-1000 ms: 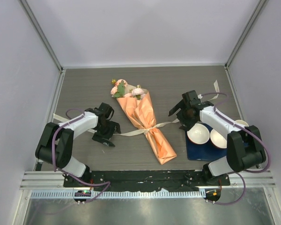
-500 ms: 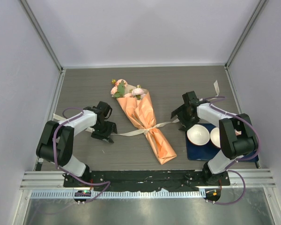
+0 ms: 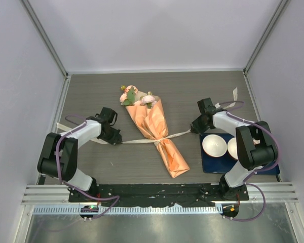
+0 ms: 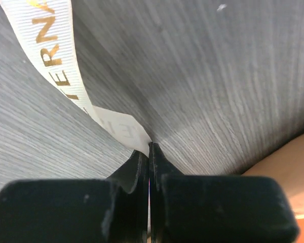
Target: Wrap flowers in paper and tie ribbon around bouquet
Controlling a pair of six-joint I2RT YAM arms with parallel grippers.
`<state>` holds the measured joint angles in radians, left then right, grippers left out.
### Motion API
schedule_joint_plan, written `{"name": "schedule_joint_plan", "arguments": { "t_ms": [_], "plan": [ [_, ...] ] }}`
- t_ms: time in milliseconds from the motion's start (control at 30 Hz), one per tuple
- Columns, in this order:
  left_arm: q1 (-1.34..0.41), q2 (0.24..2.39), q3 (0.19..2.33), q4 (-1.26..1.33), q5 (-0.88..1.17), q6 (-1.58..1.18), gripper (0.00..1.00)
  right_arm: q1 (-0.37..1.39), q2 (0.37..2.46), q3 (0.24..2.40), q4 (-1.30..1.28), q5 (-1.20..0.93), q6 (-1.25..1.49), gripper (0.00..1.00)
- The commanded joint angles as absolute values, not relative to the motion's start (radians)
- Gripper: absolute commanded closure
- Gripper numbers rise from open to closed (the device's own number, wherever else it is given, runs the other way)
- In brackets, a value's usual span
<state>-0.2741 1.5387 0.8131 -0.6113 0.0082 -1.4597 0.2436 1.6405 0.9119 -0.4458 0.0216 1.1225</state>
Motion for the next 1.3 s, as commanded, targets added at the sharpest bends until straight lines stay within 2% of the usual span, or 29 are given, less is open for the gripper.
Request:
{"name": "schedule_joint_plan", "arguments": {
  "t_ms": [0, 167, 333, 567, 733, 933, 1133, 1200, 1267],
  "plan": [
    [-0.273, 1.424, 0.792, -0.551, -0.123, -1.296, 1.00, 0.248, 1.536, 0.890, -0.358, 0.109, 0.970, 1.00],
    [-0.290, 1.264, 0.739, -0.473, -0.066, -1.189, 1.00, 0.316, 1.370, 0.824, -0.241, 0.081, 0.761, 0.99],
    [-0.321, 1.187, 0.738, -0.370, 0.145, -1.117, 1.00, 0.391, 1.275, 0.818, -0.202, 0.015, 0.648, 1.00],
    [-0.498, 1.134, 0.764, -0.273, 0.265, -1.074, 1.00, 0.486, 1.172, 0.831, -0.161, -0.178, 0.589, 1.00],
    [-0.656, 1.150, 0.810, -0.172, 0.273, -1.054, 1.00, 0.548, 1.195, 0.862, -0.130, -0.228, 0.624, 0.99],
    [-0.758, 1.256, 0.847, -0.049, 0.331, -1.066, 1.00, 0.630, 1.242, 0.910, -0.085, -0.276, 0.647, 0.96],
    [-0.782, 1.207, 0.694, 0.103, 0.267, -1.146, 1.00, 0.670, 1.360, 0.992, 0.057, -0.317, 0.748, 0.96],
    [-0.784, 1.158, 0.638, 0.109, 0.227, -1.161, 1.00, 0.704, 1.443, 1.049, 0.042, -0.324, 0.768, 0.96],
    [-0.782, 1.129, 0.606, 0.094, 0.200, -1.169, 1.00, 0.727, 1.497, 1.106, -0.076, -0.316, 0.755, 0.91]
  ]
}}
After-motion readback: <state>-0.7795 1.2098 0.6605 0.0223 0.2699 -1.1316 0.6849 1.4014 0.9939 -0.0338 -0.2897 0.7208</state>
